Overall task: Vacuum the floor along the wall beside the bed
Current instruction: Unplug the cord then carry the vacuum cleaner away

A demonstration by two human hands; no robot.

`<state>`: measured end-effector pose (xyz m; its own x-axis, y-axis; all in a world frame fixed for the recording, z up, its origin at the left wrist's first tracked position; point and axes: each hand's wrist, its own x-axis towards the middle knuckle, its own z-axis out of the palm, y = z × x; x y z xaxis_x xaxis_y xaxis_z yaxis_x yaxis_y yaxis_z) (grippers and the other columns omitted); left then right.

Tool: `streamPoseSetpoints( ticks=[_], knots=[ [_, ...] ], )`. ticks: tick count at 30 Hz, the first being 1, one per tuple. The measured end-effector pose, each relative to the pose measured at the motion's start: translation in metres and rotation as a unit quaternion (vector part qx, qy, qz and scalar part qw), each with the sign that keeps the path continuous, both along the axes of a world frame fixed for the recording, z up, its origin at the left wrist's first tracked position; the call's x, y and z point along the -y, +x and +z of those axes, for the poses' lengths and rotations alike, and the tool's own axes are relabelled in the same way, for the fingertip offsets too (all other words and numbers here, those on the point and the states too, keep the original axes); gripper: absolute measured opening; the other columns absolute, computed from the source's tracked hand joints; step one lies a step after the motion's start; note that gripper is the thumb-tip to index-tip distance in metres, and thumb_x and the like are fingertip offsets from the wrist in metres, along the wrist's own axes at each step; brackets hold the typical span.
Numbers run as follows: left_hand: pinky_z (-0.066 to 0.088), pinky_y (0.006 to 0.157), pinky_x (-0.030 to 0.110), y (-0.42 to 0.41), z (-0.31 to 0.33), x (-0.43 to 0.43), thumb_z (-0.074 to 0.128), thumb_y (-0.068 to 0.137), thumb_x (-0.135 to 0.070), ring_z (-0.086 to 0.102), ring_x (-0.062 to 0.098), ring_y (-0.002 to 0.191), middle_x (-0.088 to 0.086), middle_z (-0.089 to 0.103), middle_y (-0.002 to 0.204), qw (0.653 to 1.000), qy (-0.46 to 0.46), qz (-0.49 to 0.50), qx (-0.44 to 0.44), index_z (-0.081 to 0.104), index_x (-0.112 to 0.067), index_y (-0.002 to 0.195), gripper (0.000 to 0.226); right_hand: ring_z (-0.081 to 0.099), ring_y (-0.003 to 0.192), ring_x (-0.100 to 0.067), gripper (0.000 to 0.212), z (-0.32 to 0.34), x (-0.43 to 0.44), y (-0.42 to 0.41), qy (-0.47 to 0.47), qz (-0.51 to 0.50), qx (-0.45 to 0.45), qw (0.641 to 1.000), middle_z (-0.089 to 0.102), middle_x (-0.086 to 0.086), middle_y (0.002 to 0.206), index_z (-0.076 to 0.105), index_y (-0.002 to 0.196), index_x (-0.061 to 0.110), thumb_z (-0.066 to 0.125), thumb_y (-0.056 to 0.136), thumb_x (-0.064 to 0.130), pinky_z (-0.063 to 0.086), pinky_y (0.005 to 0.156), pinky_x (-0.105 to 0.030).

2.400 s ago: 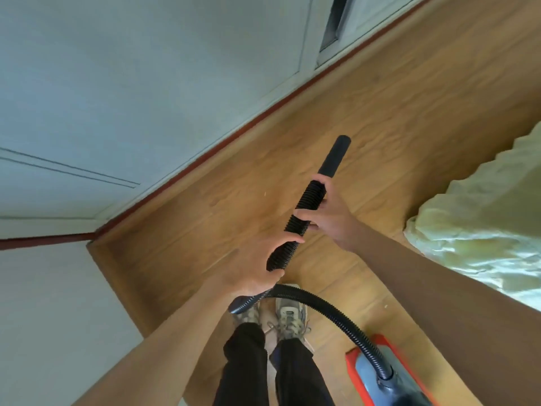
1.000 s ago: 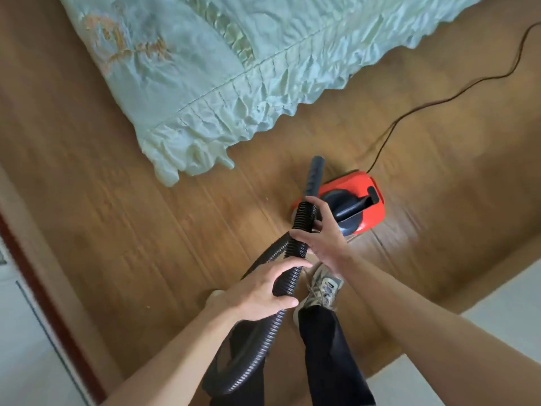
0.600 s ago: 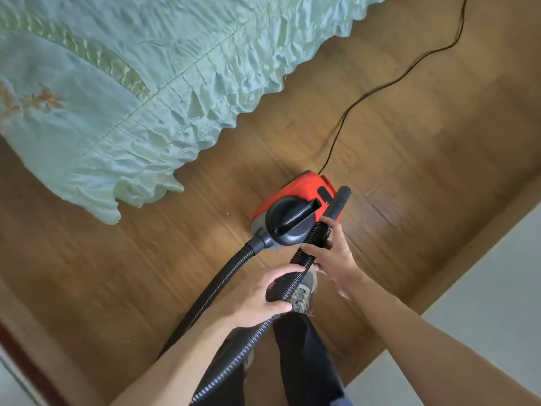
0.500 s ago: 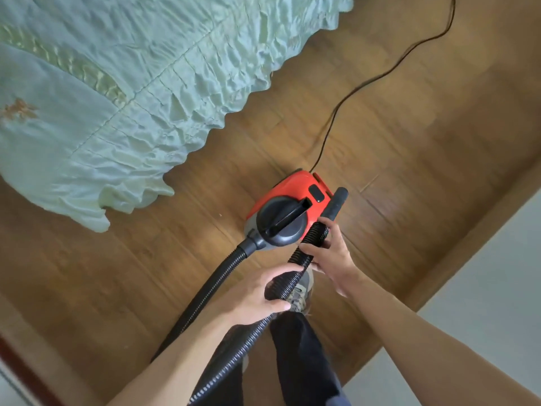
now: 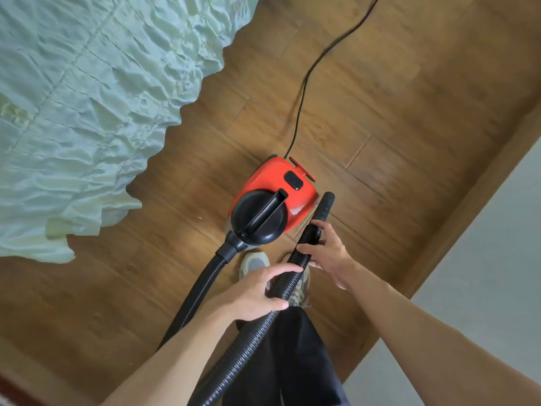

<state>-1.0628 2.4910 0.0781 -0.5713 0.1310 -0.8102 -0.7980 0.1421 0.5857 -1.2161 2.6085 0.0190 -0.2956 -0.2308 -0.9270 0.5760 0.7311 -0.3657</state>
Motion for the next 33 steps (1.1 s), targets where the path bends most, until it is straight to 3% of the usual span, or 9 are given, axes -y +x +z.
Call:
streamPoseSetpoints(
  ticks=[3,6,8,10,12,16,22,29,33],
  knots=[
    [0.041,0.074,0.000,0.000,-0.017,-0.003,0.065,0.092,-0.011,0.055,-0.018,0.093,-0.015,0.050,0.137,1.000,-0.004,-0.002,0.001,0.039,-0.046,0.146,0.069,0.047,0.118,-0.028,0.076,-0.019,0.005,-0.005,0.071,0.179,-0.089,0.977,0.043,-0.007,0.126,0.037,0.142,0.035,0.074,0.078,0.019,0.047,0.097,-0.039],
    [0.035,0.096,0.010,0.001,-0.031,-0.008,0.066,0.092,-0.014,0.046,-0.002,0.123,-0.019,0.045,0.145,1.000,0.001,-0.010,0.007,0.037,-0.050,0.146,0.071,0.023,0.142,-0.030,0.096,-0.035,0.022,-0.013,0.057,0.337,-0.137,0.930,0.020,-0.007,0.155,0.018,0.154,0.031,0.072,0.076,0.016,0.033,0.113,-0.040],
    [0.038,0.098,0.008,0.001,-0.040,-0.011,0.067,0.091,-0.014,0.050,-0.003,0.120,-0.021,0.048,0.141,1.000,0.011,-0.003,0.010,0.039,-0.052,0.144,0.071,0.004,0.152,-0.024,0.102,-0.046,0.040,-0.020,0.052,0.403,-0.158,0.900,-0.001,-0.004,0.165,0.006,0.158,0.028,0.068,0.079,0.012,0.023,0.120,-0.040],
    [0.038,0.088,0.000,0.001,-0.049,-0.012,0.067,0.090,-0.014,0.053,-0.007,0.113,-0.023,0.051,0.136,1.000,0.017,0.005,0.014,0.040,-0.054,0.142,0.071,-0.004,0.153,-0.021,0.099,-0.058,0.059,-0.026,0.054,0.434,-0.179,0.881,-0.010,-0.003,0.165,-0.003,0.158,0.023,0.065,0.086,0.016,0.018,0.122,-0.038],
    [0.039,0.083,-0.001,0.001,-0.055,-0.012,0.068,0.090,-0.014,0.054,-0.011,0.108,-0.024,0.053,0.132,0.999,0.024,0.012,0.018,0.041,-0.055,0.141,0.071,-0.006,0.153,-0.020,0.097,-0.069,0.075,-0.030,0.055,0.453,-0.190,0.869,-0.014,-0.002,0.165,-0.007,0.158,0.017,0.062,0.089,0.015,0.017,0.122,-0.038],
    [0.042,0.091,0.009,0.001,-0.066,-0.008,0.067,0.090,-0.013,0.054,-0.015,0.103,-0.024,0.053,0.133,0.999,0.037,0.015,0.023,0.041,-0.054,0.141,0.071,-0.011,0.152,-0.019,0.096,-0.088,0.093,-0.033,0.060,0.475,-0.191,0.857,-0.017,-0.006,0.164,-0.009,0.156,0.009,0.059,0.088,0.007,0.016,0.123,-0.037],
    [0.041,0.077,-0.001,0.004,-0.074,-0.004,0.066,0.090,-0.012,0.055,-0.018,0.089,-0.027,0.054,0.115,0.998,0.047,0.011,0.031,0.041,-0.052,0.142,0.070,-0.007,0.153,-0.017,0.099,-0.097,0.092,-0.032,0.073,0.480,-0.193,0.852,-0.017,-0.004,0.164,-0.007,0.157,0.010,0.059,0.084,0.002,0.018,0.122,-0.040],
    [0.041,0.085,0.001,0.003,-0.076,-0.004,0.067,0.090,-0.014,0.055,-0.002,0.107,-0.020,0.053,0.131,0.998,0.044,-0.001,0.037,0.041,-0.052,0.142,0.070,-0.002,0.153,-0.019,0.099,-0.098,0.098,-0.041,0.081,0.529,-0.187,0.824,-0.010,-0.002,0.166,-0.003,0.158,0.012,0.064,0.086,0.014,0.013,0.122,-0.051],
    [0.038,0.088,0.006,0.006,-0.075,-0.004,0.068,0.089,-0.018,0.053,0.000,0.116,-0.020,0.052,0.136,0.998,0.037,0.000,0.042,0.039,-0.057,0.141,0.070,0.024,0.145,-0.029,0.085,-0.091,0.080,-0.044,0.024,0.370,-0.223,0.902,0.026,-0.010,0.158,0.021,0.156,0.018,0.061,0.081,0.013,0.026,0.118,-0.043]
  ],
)
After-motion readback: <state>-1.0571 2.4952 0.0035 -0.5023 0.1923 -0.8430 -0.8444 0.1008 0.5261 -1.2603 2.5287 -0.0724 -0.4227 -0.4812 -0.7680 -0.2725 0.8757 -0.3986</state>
